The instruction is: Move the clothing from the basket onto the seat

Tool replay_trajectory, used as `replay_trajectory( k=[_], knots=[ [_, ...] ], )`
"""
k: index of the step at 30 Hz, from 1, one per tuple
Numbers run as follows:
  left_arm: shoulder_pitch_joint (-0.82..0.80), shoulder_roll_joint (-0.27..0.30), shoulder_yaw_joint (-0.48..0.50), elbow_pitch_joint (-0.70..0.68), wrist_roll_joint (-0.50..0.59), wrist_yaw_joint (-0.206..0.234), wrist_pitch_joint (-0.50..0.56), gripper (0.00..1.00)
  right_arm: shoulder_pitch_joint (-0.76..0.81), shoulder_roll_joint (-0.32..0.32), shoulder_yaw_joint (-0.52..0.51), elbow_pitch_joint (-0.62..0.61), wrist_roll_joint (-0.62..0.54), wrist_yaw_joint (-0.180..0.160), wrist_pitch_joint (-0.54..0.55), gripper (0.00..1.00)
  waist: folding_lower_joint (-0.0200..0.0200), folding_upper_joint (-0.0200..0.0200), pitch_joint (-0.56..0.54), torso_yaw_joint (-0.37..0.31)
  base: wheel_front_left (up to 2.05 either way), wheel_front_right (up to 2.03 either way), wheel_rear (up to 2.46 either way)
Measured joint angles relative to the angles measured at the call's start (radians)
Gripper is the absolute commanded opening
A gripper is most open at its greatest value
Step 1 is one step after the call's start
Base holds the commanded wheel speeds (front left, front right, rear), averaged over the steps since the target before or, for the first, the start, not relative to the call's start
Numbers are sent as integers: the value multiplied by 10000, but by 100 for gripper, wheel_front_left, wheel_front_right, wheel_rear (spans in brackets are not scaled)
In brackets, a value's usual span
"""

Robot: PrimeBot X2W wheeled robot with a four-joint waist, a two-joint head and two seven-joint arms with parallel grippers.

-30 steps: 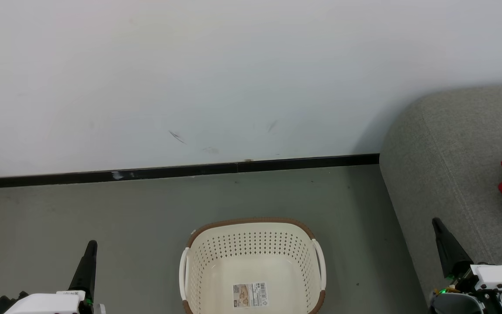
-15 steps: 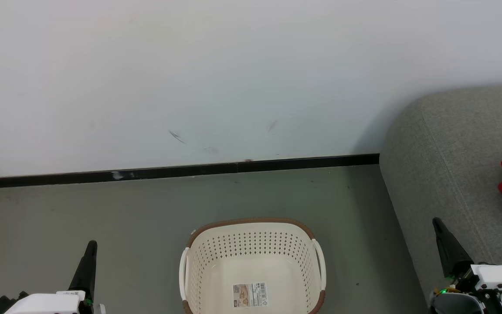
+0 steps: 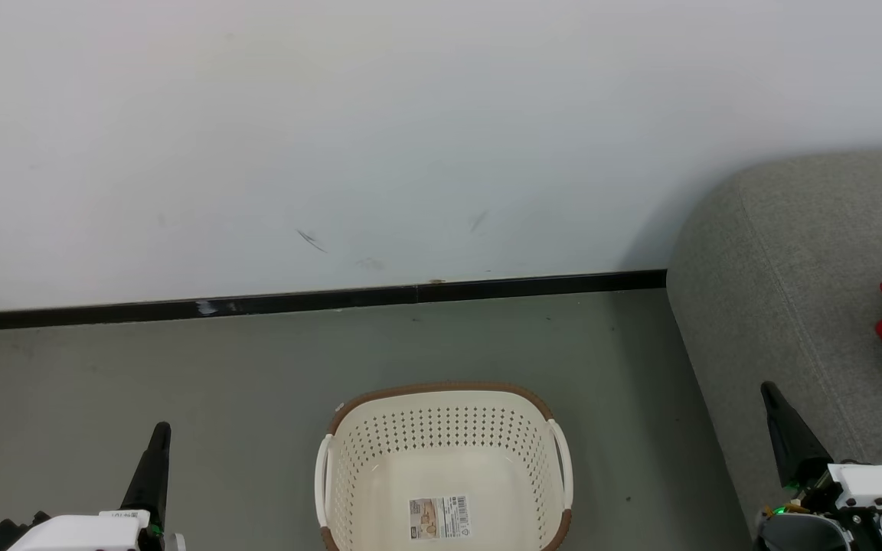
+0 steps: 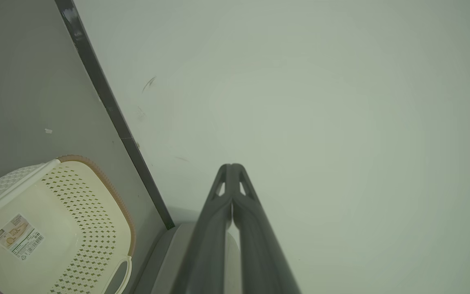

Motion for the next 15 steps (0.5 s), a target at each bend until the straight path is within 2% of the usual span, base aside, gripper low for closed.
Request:
replay_trajectory(
  k=[15],
  knots=[
    [-1, 0, 2, 10, 0, -44, 0, 0, -31, 4, -21, 6, -2, 0, 58, 0, -1, 0, 0, 0, 0, 0, 0]
  ],
)
